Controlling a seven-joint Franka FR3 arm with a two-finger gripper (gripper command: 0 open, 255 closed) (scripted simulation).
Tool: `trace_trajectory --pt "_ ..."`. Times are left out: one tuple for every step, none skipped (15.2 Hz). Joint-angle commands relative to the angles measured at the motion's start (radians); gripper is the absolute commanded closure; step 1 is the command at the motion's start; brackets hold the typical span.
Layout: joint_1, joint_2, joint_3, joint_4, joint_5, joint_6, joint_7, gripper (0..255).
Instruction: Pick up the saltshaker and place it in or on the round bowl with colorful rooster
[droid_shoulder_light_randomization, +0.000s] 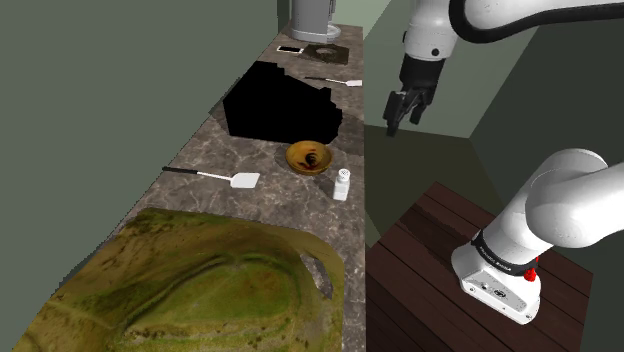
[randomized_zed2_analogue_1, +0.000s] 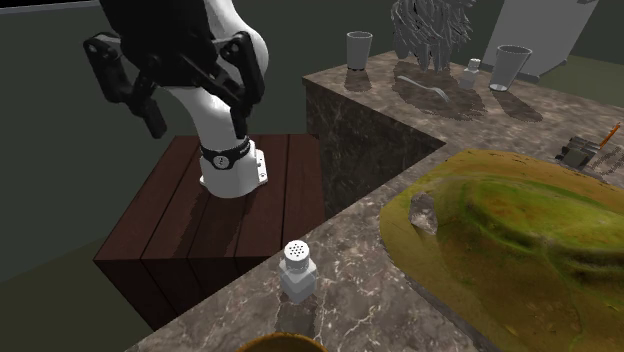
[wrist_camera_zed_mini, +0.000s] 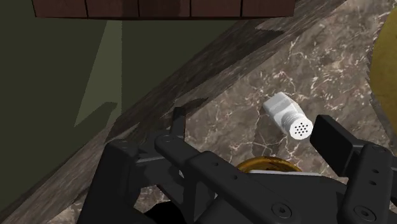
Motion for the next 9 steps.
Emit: trace_trajectory --pt "0.01 0.04 0.036 -0.012 0.019 0.066 0.04 0" --pt "0.014 0.064 0.053 -0.015 0.026 0.099 0.059 0" --pt "0.017 0.089 0.071 -0.017 0.033 0.132 0.078 0" --pt "0.02 0.116 0.088 -0.017 0.038 0.165 0.097 0" --pt "0.023 0.145 0.106 -0.016 0.042 0.198 0.117 0" --pt "0.024 0.174 0.123 -0.013 0.044 0.231 0.137 0" --pt "0.026 0.205 0.14 -0.008 0.045 0.263 0.157 0" --pt "0.027 0.237 0.157 -0.002 0.045 0.295 0.179 0" --pt "0.027 0.271 0.174 0.005 0.042 0.326 0.2 0"
